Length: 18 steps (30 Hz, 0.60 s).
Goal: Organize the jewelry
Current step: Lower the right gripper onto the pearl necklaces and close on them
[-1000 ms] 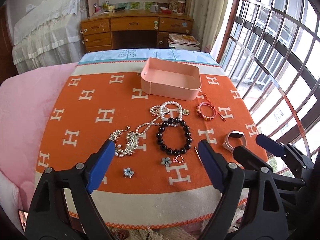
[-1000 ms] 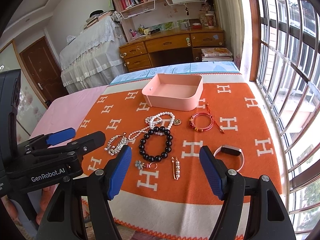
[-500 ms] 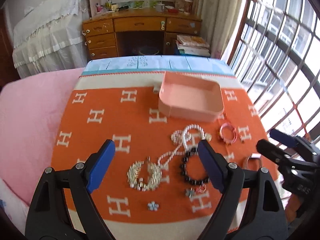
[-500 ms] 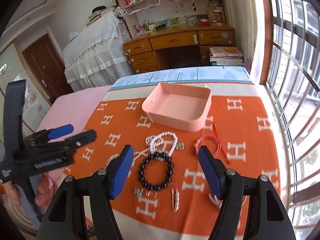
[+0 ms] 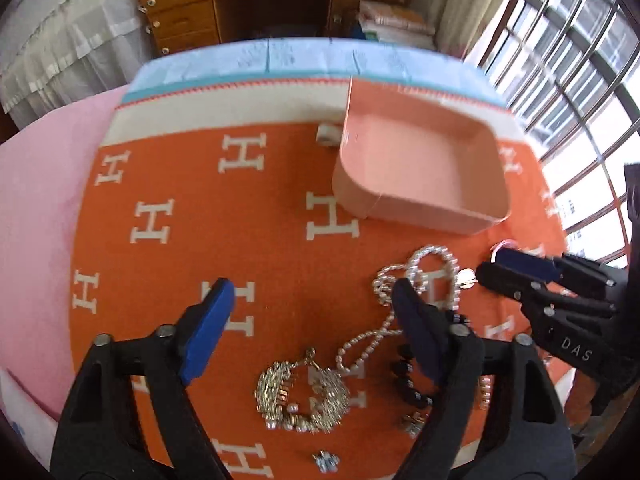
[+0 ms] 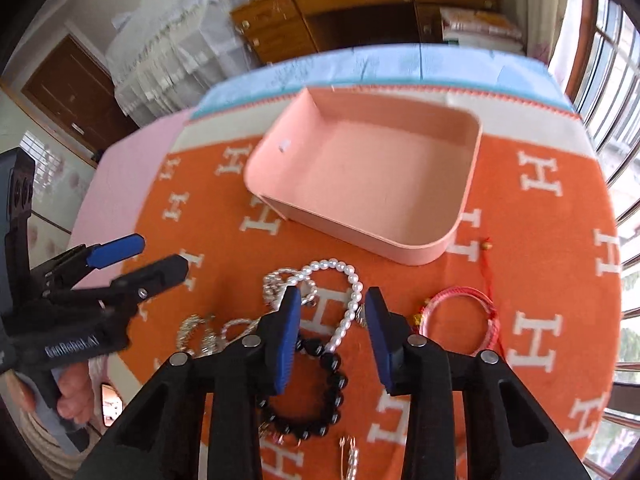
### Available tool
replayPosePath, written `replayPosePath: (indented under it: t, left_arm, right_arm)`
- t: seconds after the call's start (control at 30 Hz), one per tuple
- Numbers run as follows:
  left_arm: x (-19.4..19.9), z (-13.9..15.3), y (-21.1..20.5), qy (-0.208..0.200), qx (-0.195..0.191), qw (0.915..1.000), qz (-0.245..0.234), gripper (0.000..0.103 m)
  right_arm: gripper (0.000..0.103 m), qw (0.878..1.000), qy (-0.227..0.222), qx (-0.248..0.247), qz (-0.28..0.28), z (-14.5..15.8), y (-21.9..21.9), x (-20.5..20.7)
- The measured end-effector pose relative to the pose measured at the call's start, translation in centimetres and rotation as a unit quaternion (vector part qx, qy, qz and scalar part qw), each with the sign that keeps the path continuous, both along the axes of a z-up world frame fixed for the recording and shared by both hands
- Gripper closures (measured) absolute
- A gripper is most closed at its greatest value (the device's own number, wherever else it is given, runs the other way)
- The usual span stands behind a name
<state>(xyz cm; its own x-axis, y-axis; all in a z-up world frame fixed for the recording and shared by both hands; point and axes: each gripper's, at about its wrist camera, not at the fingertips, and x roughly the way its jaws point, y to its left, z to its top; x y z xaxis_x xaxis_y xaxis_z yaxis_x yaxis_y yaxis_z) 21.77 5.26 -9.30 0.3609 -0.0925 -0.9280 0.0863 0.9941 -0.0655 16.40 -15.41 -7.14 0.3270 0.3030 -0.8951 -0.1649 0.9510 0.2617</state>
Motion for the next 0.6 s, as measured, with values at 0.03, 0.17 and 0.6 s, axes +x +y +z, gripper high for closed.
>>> replayPosePath:
  t: [0.03, 0.17, 0.6]
  left_arm:
    - [0.3, -0.7, -0.2, 0.002, 0.001, 1.0000, -0.004, 0.032]
    - [1.1, -2.9, -0.7, 0.012, 0.000, 0.9998, -0.013, 0.032]
    - [3.0, -4.8, -2.3, 0.040, -0.020, 0.9981, -0.042, 0.032]
  right_arm:
    - [0.071, 1.000, 0.008, -0.006, 0.001, -0.9, 0.2, 0.8]
    - [0.073, 0.999, 0.025, -0.027, 0.010, -3.5, 0.9, 2.4]
    - [0.095, 0.993, -0.004, -0.105, 0.052, -5.9, 2.6, 1.9]
